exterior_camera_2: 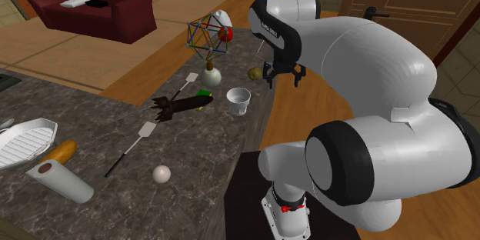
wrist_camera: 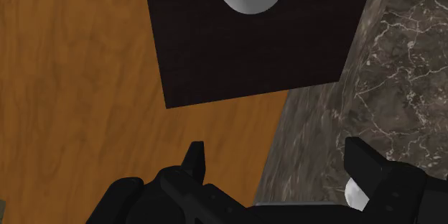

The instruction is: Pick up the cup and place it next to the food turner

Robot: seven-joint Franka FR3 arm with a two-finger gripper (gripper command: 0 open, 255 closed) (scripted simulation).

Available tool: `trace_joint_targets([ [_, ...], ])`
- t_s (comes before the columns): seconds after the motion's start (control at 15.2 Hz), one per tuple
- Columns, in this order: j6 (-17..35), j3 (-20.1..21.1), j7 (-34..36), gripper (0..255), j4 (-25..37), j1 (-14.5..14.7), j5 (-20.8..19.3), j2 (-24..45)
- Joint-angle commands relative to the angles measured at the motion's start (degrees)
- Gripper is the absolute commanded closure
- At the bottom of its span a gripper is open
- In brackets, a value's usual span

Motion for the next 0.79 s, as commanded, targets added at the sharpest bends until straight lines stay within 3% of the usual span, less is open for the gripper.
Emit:
trace_joint_targets([
  [0.0, 0.00, 0.00, 0.00, 0, 0.00, 0.00, 0.00, 0.00],
  [0.73, 26.34, 0.94, 5.42, 0, -7.74, 1.81, 8.87, 11.83],
])
